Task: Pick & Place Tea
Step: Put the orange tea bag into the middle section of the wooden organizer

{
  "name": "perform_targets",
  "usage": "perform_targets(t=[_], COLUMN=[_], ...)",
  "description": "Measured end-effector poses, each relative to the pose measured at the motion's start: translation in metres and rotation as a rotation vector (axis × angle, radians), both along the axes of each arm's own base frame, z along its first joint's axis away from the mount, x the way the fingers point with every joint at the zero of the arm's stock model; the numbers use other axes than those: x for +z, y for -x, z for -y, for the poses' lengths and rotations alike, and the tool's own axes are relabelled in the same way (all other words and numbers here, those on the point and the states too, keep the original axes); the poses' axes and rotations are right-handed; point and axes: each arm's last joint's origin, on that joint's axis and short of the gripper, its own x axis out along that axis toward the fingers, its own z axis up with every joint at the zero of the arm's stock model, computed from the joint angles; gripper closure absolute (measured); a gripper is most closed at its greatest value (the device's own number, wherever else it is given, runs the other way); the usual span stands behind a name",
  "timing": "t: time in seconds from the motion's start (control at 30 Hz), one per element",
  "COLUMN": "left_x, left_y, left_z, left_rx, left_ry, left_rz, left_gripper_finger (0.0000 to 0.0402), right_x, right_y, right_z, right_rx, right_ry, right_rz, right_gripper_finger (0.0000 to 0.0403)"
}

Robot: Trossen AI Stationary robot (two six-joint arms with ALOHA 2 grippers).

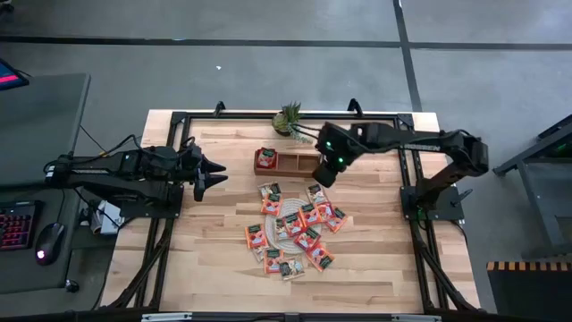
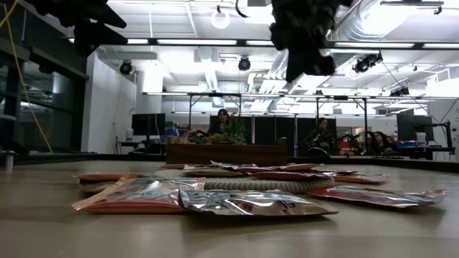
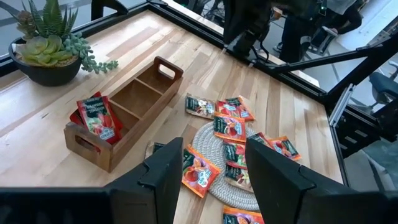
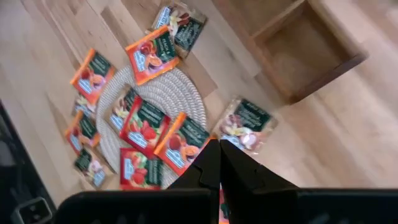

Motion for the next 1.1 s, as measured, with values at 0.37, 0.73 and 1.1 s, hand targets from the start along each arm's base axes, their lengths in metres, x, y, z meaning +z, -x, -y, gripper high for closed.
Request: perform_targets(t=[0.37,0.73,1.1], left_x=[0.001,0.001,0.001], left_y=[0.000,0.000,0.000], left_z=[0.000,0.000,0.000], left_rx=[0.003,0.006,0.013], left_ry=[0.007,0.016,0.036], left_rz=[0.010,0.012,0.015], left_gripper_finger=[0.0229,0.0229,0.0229], right_x=[-0.082,-0.122,-0.130], right_y=[0.025,0.038,0.035], right_z=[-0.033,-0.043,-0.041], right_rx=[-0.062,-0.085,-0.140], right_ry=[-0.226,-0.224,-0.166], right_rz=[0.113,0.217,0.256], right_gripper_finger=[0.0402,0.0308,0.0203])
